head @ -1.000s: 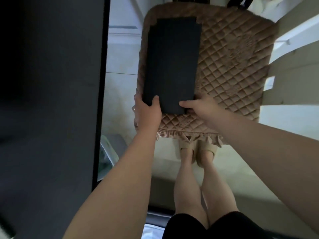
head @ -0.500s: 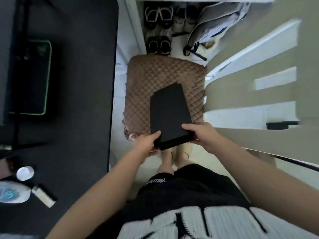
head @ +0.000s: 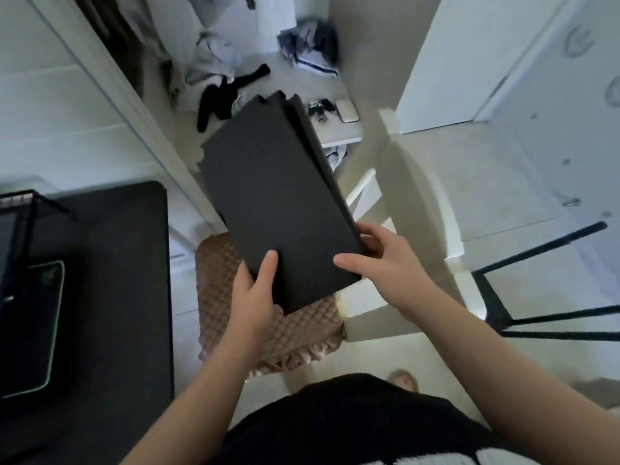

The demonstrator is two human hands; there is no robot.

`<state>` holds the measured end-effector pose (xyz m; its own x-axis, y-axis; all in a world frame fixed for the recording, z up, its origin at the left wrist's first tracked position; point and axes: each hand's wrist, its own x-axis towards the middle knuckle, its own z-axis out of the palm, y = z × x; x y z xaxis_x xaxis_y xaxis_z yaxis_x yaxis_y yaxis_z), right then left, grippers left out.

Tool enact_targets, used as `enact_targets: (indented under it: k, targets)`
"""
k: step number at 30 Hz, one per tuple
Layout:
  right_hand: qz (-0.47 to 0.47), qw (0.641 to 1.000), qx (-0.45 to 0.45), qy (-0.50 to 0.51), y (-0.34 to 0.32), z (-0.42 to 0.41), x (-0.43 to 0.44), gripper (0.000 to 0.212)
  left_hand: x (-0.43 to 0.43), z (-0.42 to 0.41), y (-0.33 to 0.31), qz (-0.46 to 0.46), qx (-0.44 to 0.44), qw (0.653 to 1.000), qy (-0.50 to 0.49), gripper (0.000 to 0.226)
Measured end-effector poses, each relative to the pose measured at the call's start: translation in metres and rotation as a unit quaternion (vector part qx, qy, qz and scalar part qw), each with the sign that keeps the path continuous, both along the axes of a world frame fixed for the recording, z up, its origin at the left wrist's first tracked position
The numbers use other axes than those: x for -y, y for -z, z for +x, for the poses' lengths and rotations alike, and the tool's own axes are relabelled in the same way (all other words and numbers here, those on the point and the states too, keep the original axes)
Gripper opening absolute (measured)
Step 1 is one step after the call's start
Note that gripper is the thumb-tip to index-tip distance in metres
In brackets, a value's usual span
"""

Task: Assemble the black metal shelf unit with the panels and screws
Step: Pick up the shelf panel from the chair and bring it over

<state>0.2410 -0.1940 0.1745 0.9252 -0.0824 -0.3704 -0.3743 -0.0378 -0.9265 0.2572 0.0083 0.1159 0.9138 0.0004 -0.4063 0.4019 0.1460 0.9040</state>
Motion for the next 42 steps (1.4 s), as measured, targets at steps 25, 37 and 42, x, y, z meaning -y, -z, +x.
enact_targets:
  k: [25,37,42]
  targets:
    - [0.012,0.993,0.056,0.099,-0.03,-0.137,0.466,0.03,0.465,-0.061,-0.069,0.135,0.103,0.978,0.125,0.056]
    - [-0.042,0.976,-0.17,0.13,0.169,-0.131,0.535,0.026,0.543,-0.081,0.134,0.183,-0.214,0.941,0.185,0.065]
    - [-0.022,0.943,-0.286,0.169,0.292,-0.129,0.537,0.034,0.549,-0.092,0.256,0.189,-0.317,0.909,0.194,0.052]
